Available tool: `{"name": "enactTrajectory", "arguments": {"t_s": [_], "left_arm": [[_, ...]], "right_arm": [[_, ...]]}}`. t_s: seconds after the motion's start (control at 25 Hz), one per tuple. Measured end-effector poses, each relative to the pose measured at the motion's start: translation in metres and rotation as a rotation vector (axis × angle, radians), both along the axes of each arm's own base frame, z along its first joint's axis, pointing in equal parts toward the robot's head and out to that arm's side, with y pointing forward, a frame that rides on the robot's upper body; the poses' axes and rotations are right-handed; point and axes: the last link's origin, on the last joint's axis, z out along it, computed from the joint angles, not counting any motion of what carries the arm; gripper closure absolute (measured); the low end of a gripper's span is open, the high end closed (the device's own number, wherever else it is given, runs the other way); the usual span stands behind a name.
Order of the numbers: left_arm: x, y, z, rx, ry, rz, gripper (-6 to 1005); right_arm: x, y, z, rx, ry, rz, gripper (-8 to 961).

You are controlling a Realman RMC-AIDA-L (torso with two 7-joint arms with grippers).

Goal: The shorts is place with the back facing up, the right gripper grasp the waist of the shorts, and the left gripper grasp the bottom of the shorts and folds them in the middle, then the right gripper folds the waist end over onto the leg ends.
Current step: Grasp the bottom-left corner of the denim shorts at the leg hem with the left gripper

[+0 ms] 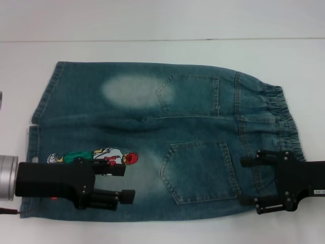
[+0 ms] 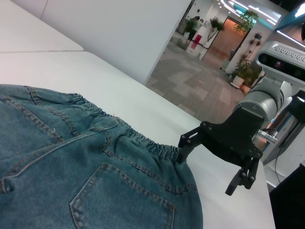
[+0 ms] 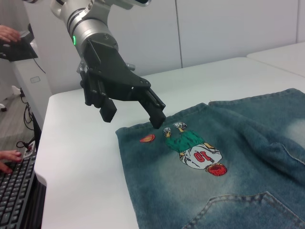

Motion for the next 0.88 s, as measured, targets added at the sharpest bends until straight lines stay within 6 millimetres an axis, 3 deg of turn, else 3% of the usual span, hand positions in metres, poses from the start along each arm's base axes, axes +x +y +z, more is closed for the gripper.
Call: {"name": "enactTrajectory", "arguments": {"t_s": [0.88], "left_arm": [[-0.0004, 0.0016, 0.0033, 0.002, 0.006, -0.001, 154]], "right_arm": [[-0.0027, 0.0013, -0.0017, -0.010, 0.000, 0.014, 38]]}}
